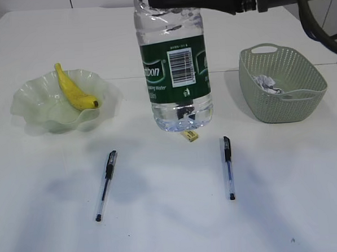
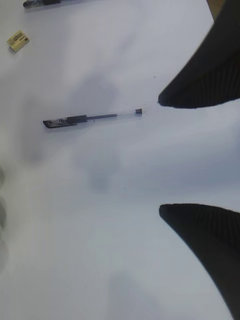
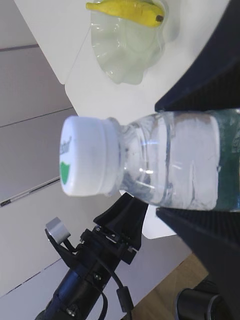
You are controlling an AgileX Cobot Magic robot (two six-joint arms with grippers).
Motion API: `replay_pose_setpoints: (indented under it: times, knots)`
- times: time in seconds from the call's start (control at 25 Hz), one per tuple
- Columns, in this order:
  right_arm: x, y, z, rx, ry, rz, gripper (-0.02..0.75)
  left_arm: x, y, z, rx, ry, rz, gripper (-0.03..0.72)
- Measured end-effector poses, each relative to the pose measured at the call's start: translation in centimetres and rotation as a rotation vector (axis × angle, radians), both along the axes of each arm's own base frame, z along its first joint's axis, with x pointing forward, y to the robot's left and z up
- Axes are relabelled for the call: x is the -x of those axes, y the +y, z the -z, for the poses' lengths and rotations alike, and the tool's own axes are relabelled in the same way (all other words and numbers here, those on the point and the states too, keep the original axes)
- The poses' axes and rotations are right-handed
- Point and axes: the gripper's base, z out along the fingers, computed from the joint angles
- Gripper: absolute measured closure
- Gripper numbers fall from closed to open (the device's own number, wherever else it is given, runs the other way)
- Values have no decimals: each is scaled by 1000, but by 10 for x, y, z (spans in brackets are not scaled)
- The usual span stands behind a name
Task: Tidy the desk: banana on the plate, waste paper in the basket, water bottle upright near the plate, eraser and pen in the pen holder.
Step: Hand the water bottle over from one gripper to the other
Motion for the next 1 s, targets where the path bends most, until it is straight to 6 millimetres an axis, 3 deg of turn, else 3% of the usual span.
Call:
replay_pose_setpoints:
  times: [0.36,0.76,1.0]
  knots:
    - [2,1,0,0,0,-22,353,-4,-5,-5,13,-85,85,263]
    - [1,0,0,1,-4,-13,354,-25,0,-23,-15,-404,7,263]
    - [0,0,0,2,-6,-3,355,-33,15,3,-94,-581,-161,263]
